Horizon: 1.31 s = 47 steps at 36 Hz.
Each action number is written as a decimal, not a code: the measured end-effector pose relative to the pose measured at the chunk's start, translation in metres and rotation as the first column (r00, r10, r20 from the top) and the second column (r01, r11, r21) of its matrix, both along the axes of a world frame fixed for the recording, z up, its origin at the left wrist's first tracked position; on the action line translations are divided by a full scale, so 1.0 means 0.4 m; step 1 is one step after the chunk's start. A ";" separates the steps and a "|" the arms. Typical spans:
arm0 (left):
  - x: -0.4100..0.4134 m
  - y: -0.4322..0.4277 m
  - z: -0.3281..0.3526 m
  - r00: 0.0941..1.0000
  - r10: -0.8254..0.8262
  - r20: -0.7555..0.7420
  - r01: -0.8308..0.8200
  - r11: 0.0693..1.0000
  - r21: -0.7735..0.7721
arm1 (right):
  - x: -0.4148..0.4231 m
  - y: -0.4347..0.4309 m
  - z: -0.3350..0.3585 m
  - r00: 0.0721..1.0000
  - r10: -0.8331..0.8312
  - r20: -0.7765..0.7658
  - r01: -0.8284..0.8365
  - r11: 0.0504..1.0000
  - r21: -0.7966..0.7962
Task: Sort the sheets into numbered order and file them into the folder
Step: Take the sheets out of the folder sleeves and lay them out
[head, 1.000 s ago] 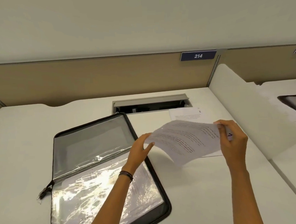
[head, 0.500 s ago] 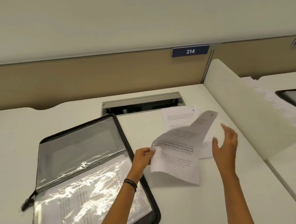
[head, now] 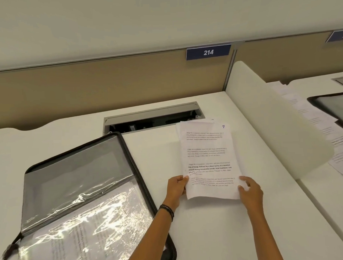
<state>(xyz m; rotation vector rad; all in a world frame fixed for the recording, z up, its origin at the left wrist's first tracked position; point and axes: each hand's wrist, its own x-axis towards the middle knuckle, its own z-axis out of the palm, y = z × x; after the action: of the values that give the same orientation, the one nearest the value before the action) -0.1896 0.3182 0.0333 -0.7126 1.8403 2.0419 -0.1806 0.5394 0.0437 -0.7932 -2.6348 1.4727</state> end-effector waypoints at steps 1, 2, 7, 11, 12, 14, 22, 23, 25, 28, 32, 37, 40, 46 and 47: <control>-0.003 0.002 -0.002 1.000 -0.006 -0.002 0.006 1.000 -0.005 | -0.004 0.006 0.000 1.000 -0.018 -0.009 0.018 1.000 -0.011; -0.005 0.002 -0.002 1.000 -0.018 -0.005 0.018 1.000 -0.009 | -0.009 0.010 0.000 0.999 -0.031 -0.019 0.030 0.999 -0.017; 0.005 -0.021 -0.003 0.999 -0.052 -0.012 0.051 0.997 -0.056 | -0.041 0.023 0.000 0.998 -0.054 -0.040 0.053 0.998 -0.018; 0.032 -0.081 0.002 0.994 -0.054 -0.091 0.041 0.989 -0.140 | -0.060 0.027 0.009 0.998 -0.055 -0.037 0.054 0.998 -0.019; 0.040 -0.101 0.007 0.989 -0.065 -0.129 0.043 0.984 -0.172 | -0.063 0.027 0.012 0.998 -0.051 -0.043 0.050 0.999 -0.015; 0.057 -0.145 0.019 0.974 -0.098 -0.204 0.050 0.972 -0.230 | -0.070 0.029 0.013 0.998 -0.045 -0.051 0.044 0.999 -0.009; 0.142 -0.344 0.025 0.928 -0.123 -0.352 -0.080 0.856 -0.510 | -0.098 0.028 0.003 0.998 -0.048 -0.046 0.048 0.999 0.011; 0.154 -0.367 0.022 0.921 -0.150 -0.359 -0.072 0.840 -0.537 | -0.099 0.029 0.002 0.997 -0.052 -0.049 0.053 0.999 0.010; 0.182 -0.413 0.011 0.898 -0.242 -0.367 -0.026 0.805 -0.593 | -0.096 0.026 0.001 0.996 -0.053 -0.074 0.056 0.998 0.031; 0.223 -0.474 -0.017 0.863 -0.390 -0.321 0.065 0.716 -0.695 | -0.086 0.009 -0.005 0.985 -0.037 -0.167 0.067 0.982 0.176; 0.274 -0.521 -0.052 0.805 -0.565 -0.179 0.257 0.606 -0.753 | -0.059 -0.036 -0.006 0.975 -0.015 -0.222 0.075 0.961 0.265; 0.330 -0.536 -0.077 0.674 -0.737 0.037 0.432 0.353 -0.830 | -0.013 -0.124 -0.017 0.926 0.163 -0.341 -0.129 0.984 0.121; 0.357 -0.530 -0.084 0.601 -0.791 0.116 0.438 0.205 -0.875 | 0.016 -0.185 -0.011 0.908 0.272 -0.318 -0.279 0.960 0.027; 0.372 -0.528 -0.100 0.620 -0.779 0.098 0.378 0.186 -0.907 | 0.064 -0.289 0.010 0.786 0.605 -0.123 -0.617 0.779 -0.110; 0.371 -0.531 -0.103 0.623 -0.778 0.085 0.371 0.198 -0.907 | 0.072 -0.303 0.015 0.759 0.644 -0.092 -0.651 0.750 -0.117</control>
<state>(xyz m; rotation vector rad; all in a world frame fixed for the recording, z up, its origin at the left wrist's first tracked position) -0.0411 0.1058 -0.0081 0.3748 2.7935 0.5831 -0.1520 0.4182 0.0497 0.2255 -2.9429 1.7807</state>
